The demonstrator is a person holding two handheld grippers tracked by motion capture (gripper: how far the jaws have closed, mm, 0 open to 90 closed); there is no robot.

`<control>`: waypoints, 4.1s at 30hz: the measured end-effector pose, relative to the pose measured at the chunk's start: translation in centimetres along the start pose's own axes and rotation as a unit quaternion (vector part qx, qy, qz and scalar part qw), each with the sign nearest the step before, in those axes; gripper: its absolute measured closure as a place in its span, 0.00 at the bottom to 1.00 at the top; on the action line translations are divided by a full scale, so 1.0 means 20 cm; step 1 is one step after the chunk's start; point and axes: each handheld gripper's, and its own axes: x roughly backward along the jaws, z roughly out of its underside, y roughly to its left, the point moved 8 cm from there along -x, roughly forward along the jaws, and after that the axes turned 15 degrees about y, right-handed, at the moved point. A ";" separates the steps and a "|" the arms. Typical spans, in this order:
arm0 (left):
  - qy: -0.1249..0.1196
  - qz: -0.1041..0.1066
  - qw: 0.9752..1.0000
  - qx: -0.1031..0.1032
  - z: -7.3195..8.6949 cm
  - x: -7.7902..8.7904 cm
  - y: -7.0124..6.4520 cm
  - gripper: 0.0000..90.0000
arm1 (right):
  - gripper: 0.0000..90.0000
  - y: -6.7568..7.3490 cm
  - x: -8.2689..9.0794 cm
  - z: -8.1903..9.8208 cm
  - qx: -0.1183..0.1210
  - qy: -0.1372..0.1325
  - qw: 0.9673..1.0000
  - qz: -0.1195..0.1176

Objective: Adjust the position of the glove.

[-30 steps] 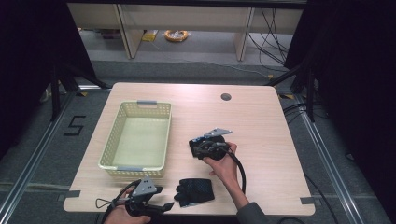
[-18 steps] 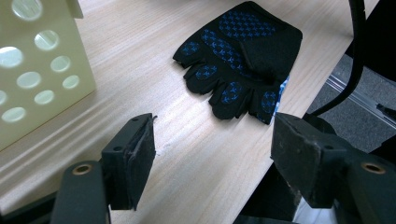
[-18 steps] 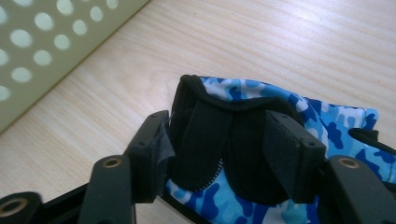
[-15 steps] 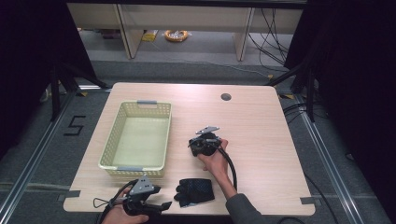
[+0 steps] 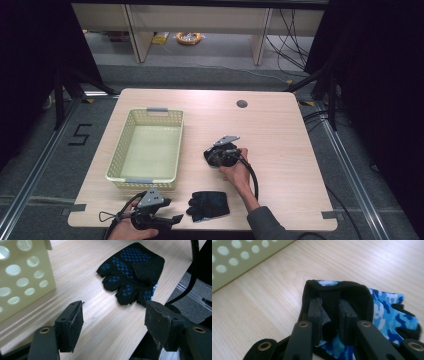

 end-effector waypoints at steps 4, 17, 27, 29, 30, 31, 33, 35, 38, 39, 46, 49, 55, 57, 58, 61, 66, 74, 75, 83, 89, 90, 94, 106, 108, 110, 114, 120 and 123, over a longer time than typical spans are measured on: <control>0.003 -0.002 1.000 -0.010 0.00 0.01 0.01 0.34 | 0.84 0.01 0.16 -0.02 0.006 -0.016 1.000 -0.022; -0.012 -0.004 1.000 0.012 -0.01 0.01 0.03 0.34 | 0.83 0.31 0.55 0.13 0.110 -0.067 0.987 -0.099; -0.009 -0.010 1.000 0.011 -0.02 0.02 0.05 0.34 | 0.82 0.47 0.56 0.33 0.153 -0.046 0.978 -0.136; -0.008 -0.011 1.000 0.010 -0.02 0.02 0.05 0.33 | 0.82 0.49 0.54 0.37 0.167 -0.040 0.976 -0.135; -0.009 -0.010 1.000 0.011 -0.02 0.01 0.05 0.33 | 0.81 0.51 0.53 0.38 0.179 -0.038 0.973 -0.139; -0.007 -0.010 1.000 0.011 -0.02 0.01 0.05 0.33 | 0.81 0.52 0.53 0.40 0.183 -0.034 0.973 -0.138; -0.012 -0.008 1.000 0.016 -0.02 0.01 0.04 0.32 | 0.81 0.55 0.51 0.43 0.194 -0.028 0.970 -0.142; 0.000 -0.013 1.000 0.004 -0.02 0.02 0.05 0.31 | 0.81 0.56 0.50 0.45 0.200 -0.021 0.969 -0.143; -0.014 -0.011 1.000 0.024 -0.04 0.01 0.05 0.29 | 0.80 0.58 0.49 0.49 0.211 -0.011 0.967 -0.142; -0.012 -0.012 1.000 0.013 -0.05 0.02 0.05 0.29 | 0.80 0.58 0.48 0.50 0.220 -0.012 0.965 -0.142; -0.013 -0.008 1.000 0.011 -0.10 0.00 0.03 0.29 | 0.75 0.61 0.44 0.58 0.237 0.010 0.960 -0.152; -0.006 0.002 1.000 0.010 -0.13 -0.02 0.00 0.30 | 0.69 0.61 0.43 0.60 0.230 0.009 0.962 -0.147; 0.000 0.007 1.000 -0.014 -0.20 -0.05 -0.04 0.34 | 0.52 0.58 0.51 0.60 0.175 -0.015 0.976 -0.132; -0.009 0.021 1.000 -0.006 -0.23 -0.05 -0.07 0.35 | 0.52 0.52 0.55 0.62 0.124 -0.012 0.985 -0.119; -0.005 0.018 1.000 -0.011 -0.24 -0.06 -0.07 0.36 | 0.52 0.47 0.55 0.64 0.083 -0.009 0.991 -0.102; -0.009 0.035 0.999 -0.005 -0.27 -0.07 -0.12 0.38 | 0.54 0.36 0.56 0.68 0.005 -0.009 0.997 -0.081; 0.009 0.046 0.999 -0.022 -0.29 -0.12 -0.17 0.42 | 0.56 0.26 0.51 0.68 -0.047 -0.005 0.996 -0.077; 0.042 0.050 0.997 -0.041 -0.28 -0.21 -0.22 0.55 | 0.68 0.27 0.38 0.64 -0.066 0.024 0.991 -0.118; 0.046 0.043 0.997 -0.050 -0.27 -0.22 -0.21 0.60 | 0.73 0.27 0.37 0.65 -0.055 0.028 0.990 -0.124; 0.038 0.019 0.996 -0.074 -0.26 -0.20 -0.21 0.94 | 0.98 0.29 0.41 0.60 -0.014 0.000 0.994 -0.104; 0.001 0.040 0.996 -0.074 -0.28 -0.09 -0.29 0.95 | 0.99 0.31 0.52 0.51 0.031 -0.018 0.994 -0.099; -0.003 0.043 0.997 -0.065 -0.28 -0.07 -0.30 0.95 | 0.99 0.32 0.54 0.48 0.039 -0.024 0.994 -0.100; -0.020 0.056 0.996 -0.060 -0.27 -0.04 -0.33 0.94 | 0.99 0.33 0.56 0.35 0.068 -0.035 0.992 -0.096; -0.018 0.084 0.996 -0.033 -0.26 -0.13 -0.38 0.97 | 0.99 0.48 0.41 0.12 0.125 0.003 0.984 -0.128; 0.000 0.078 0.996 -0.047 -0.24 -0.16 -0.37 0.96 | 0.99 0.48 0.39 0.12 0.142 0.015 0.981 -0.133; -0.001 0.077 0.996 -0.042 -0.24 -0.17 -0.37 0.94 | 0.99 0.47 0.35 0.14 0.147 0.025 0.981 -0.127; -0.010 0.077 0.996 -0.034 -0.24 -0.18 -0.35 0.90 | 0.92 0.43 0.28 0.17 0.133 0.034 0.982 -0.130; -0.028 0.066 0.997 -0.028 -0.26 -0.10 -0.28 0.76 | 0.65 0.37 0.30 0.18 0.081 0.008 0.991 -0.107; -0.035 0.037 0.998 -0.035 -0.25 -0.04 -0.20 0.64 | 0.61 0.35 0.38 0.24 0.082 0.007 0.992 -0.092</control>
